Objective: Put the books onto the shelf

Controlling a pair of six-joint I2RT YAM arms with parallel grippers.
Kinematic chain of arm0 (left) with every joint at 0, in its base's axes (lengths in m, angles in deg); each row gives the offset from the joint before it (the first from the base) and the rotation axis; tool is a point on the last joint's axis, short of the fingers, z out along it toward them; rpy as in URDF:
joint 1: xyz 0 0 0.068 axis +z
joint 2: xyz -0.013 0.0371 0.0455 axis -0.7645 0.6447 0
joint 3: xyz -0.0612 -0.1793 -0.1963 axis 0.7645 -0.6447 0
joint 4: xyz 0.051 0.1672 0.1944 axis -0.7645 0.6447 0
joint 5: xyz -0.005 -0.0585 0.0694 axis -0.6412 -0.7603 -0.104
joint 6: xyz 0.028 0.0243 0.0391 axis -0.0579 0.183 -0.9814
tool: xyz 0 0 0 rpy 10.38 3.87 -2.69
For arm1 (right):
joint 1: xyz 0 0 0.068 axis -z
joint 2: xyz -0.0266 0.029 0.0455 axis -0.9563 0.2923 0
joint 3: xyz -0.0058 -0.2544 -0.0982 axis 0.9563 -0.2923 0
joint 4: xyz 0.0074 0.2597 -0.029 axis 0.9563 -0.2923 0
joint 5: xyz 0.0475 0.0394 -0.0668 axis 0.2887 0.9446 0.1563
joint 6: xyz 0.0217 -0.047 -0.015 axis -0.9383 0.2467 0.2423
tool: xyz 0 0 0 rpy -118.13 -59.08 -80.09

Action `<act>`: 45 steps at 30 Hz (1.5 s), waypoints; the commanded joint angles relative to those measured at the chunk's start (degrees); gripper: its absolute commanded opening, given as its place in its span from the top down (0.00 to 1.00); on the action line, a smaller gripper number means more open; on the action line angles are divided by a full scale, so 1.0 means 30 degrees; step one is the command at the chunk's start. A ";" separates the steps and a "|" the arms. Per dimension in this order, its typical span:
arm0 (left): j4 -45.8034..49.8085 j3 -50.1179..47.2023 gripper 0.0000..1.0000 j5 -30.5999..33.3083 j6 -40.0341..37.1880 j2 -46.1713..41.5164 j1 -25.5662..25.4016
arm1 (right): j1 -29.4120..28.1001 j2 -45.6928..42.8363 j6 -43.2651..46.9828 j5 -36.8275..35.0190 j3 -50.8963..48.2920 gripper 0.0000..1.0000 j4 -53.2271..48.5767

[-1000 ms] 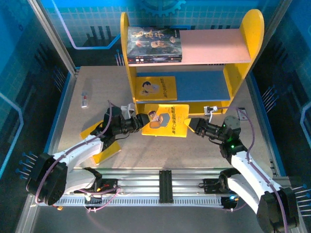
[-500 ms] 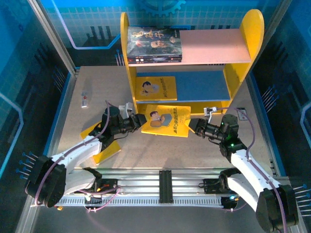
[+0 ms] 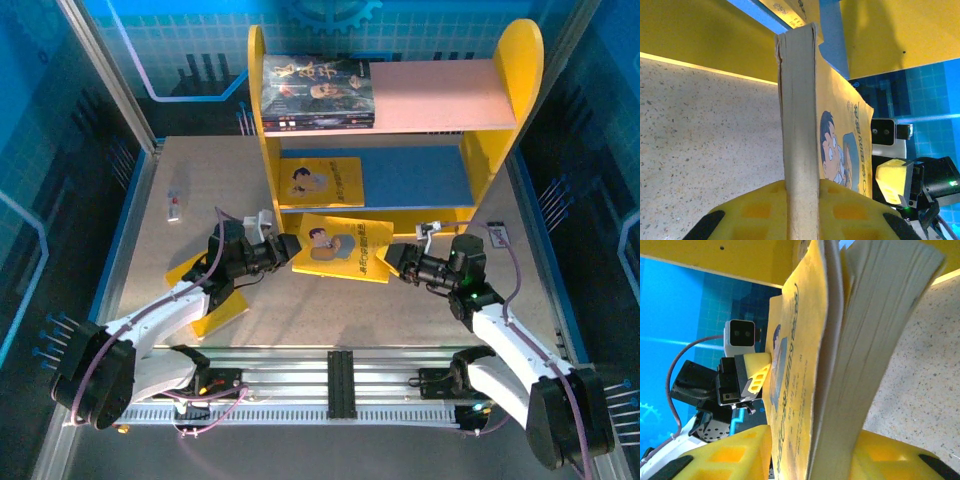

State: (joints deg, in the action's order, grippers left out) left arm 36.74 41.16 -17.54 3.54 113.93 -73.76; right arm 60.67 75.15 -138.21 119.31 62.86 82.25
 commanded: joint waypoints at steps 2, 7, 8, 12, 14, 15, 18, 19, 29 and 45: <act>-0.1338 -0.0083 0.93 -0.0479 -0.0022 -0.0389 -0.0177 | -0.0682 0.0242 0.0401 0.0293 0.0610 0.59 0.0591; -0.1326 -0.0084 0.95 -0.0354 -0.0086 -0.0547 -0.0161 | -0.1257 0.0629 0.0724 0.0120 0.1029 0.67 0.0298; -0.1325 -0.0082 0.95 -0.0386 -0.0108 -0.0517 -0.0162 | -0.1303 0.0701 0.0799 0.0104 0.1108 0.70 0.0256; -0.1270 -0.0083 0.94 -0.0366 -0.0136 -0.0495 -0.0155 | -0.1400 0.0967 0.1277 0.0255 0.1503 0.83 0.0020; -0.0981 -0.0004 0.92 -0.0359 -0.0247 -0.0546 -0.0177 | -0.1381 0.1093 0.1401 0.0386 0.1669 0.86 0.0073; -0.0660 0.0078 0.90 -0.0282 -0.0352 -0.0600 -0.0169 | -0.1373 0.1143 0.1474 0.0462 0.1773 0.87 0.0115; 0.0892 0.0370 0.77 0.0231 -0.0895 -0.1050 -0.0149 | -0.1071 0.1204 0.1835 0.0706 0.2262 0.89 0.0035; 0.1580 0.0508 0.72 0.0515 -0.1111 -0.1328 -0.0144 | -0.0926 0.1240 0.1949 0.0861 0.2448 0.89 0.0020; 0.9941 0.1804 0.48 0.5150 -0.3208 -0.4770 0.0071 | 0.0926 0.2477 0.2866 0.2314 0.4947 0.91 0.0408; 1.3011 0.1737 0.43 0.6723 -0.3713 -0.5924 0.0436 | 0.1908 0.8787 0.5200 0.3362 1.1705 0.91 0.0871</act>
State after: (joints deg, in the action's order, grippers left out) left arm 73.67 45.83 1.04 -5.99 97.36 -73.10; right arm 65.58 99.34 -125.86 126.43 93.48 80.85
